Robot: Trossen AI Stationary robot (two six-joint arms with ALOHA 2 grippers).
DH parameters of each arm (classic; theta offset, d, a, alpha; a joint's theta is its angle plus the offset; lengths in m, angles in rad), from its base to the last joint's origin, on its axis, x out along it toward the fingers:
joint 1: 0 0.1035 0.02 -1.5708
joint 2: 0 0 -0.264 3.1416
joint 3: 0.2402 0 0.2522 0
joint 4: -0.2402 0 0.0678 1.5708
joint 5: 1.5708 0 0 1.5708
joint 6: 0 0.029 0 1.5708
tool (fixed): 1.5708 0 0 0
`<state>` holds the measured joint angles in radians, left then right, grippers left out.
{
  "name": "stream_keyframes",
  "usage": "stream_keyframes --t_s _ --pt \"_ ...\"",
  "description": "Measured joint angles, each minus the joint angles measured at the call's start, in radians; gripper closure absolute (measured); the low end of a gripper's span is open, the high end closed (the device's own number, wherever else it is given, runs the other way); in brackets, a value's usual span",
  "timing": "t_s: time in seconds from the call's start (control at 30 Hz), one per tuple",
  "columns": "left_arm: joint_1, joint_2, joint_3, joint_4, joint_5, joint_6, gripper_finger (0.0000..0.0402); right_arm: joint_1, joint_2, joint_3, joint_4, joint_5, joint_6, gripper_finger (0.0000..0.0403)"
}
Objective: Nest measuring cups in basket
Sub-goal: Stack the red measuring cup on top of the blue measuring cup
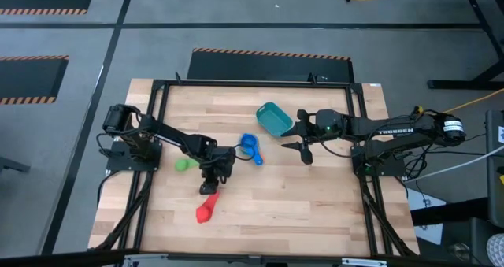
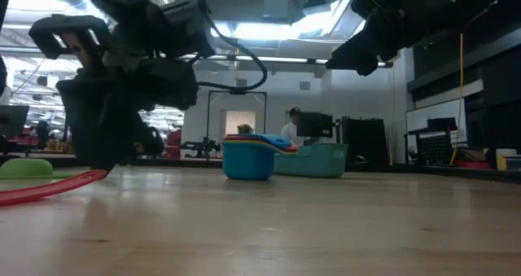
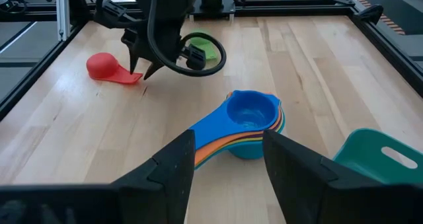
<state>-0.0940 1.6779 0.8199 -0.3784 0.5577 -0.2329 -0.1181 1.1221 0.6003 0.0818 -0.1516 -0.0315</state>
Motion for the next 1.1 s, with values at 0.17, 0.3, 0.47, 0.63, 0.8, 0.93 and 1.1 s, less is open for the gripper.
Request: stream_keyframes --t_s 0.17,0.3,0.47,0.63,0.8,0.93,1.1 --pt "-0.001 0.0 -0.037 0.055 0.014 -0.033 0.0296 0.0 0.0 0.0 0.0 0.0 0.0 0.0221" --pt "-0.001 0.0 -0.055 0.07 0.013 -0.053 0.0296 0.0 0.0 0.0 0.0 0.0 0.0 0.0221" --pt "-0.012 -0.001 -0.058 0.083 -0.005 -0.055 0.0296 0.0 0.0 0.0 0.0 0.0 0.0 0.0221" --pt "-0.027 -0.001 -0.058 0.124 0.01 -0.053 0.0304 0.0 0.0 0.0 0.001 0.0 0.0 0.0221" --pt "-0.039 -0.001 -0.058 0.132 0.011 -0.049 0.0335 0.0 0.0 -0.001 0.005 0.0 0.0 0.0221" --pt "-0.039 -0.001 -0.058 0.133 0.01 -0.048 0.0375 0.0 0.0 -0.001 0.004 0.0 0.0 0.0221" --pt "-0.039 -0.001 -0.058 0.144 0.015 -0.053 0.0393 0.0 0.0 -0.001 0.004 0.0 0.0 0.0221"
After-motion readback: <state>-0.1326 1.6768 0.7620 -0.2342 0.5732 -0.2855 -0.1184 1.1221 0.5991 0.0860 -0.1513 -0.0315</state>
